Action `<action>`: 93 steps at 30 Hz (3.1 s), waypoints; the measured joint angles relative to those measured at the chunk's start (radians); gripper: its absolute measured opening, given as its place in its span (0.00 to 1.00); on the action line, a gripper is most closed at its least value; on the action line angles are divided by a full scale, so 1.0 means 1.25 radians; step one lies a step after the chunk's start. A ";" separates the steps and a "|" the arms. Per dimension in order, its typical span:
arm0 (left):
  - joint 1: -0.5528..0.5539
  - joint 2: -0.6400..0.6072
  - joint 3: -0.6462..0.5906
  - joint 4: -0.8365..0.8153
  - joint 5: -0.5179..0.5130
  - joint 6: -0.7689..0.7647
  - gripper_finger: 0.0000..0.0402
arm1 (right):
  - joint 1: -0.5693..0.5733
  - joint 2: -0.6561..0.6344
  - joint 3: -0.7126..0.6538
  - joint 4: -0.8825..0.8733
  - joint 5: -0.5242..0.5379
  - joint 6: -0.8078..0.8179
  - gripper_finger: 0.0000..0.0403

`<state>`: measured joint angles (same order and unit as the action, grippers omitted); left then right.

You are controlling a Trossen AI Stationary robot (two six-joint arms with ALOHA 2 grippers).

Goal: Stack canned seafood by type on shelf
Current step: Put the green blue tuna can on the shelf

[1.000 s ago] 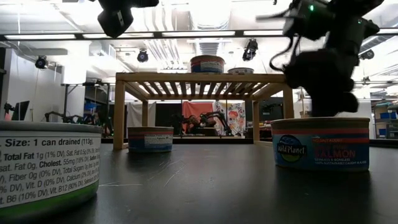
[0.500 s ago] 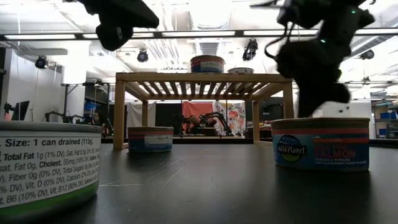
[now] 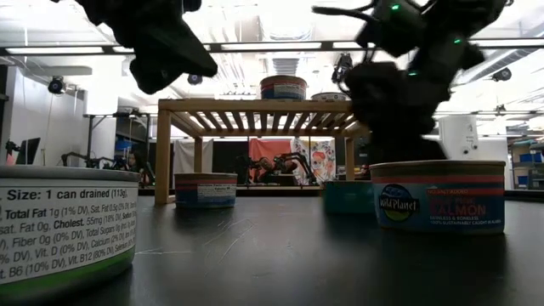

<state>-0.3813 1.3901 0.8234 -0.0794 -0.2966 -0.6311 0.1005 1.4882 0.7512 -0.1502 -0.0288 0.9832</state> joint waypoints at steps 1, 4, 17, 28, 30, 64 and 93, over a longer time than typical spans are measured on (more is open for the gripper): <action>0.000 0.005 0.000 0.000 0.000 0.000 0.00 | 0.000 0.022 0.007 0.045 -0.021 0.002 0.03; 0.000 0.021 0.000 0.019 0.006 0.001 0.00 | 0.005 0.085 0.043 0.144 -0.103 -0.031 0.03; 0.001 0.169 0.000 0.198 0.042 0.127 0.00 | 0.013 0.090 0.219 -0.166 -0.063 -0.146 0.03; 0.024 0.237 -0.001 0.281 0.114 0.237 0.00 | 0.018 0.004 0.197 -0.248 -0.043 -0.095 0.03; 0.034 0.246 -0.001 0.304 0.114 0.245 0.00 | 0.019 -0.003 0.187 -0.255 -0.037 -0.095 0.03; 0.053 0.228 -0.002 0.250 0.174 -0.594 0.15 | 0.057 0.096 0.021 0.256 -0.039 -0.326 0.03; 0.091 0.299 -0.001 0.304 0.119 -0.721 0.37 | 0.058 0.133 0.024 0.228 -0.012 -0.369 0.03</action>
<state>-0.2676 1.7636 0.8223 0.3009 -0.1482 -1.5319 0.1726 1.6540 0.7815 0.1352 -0.0437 0.5224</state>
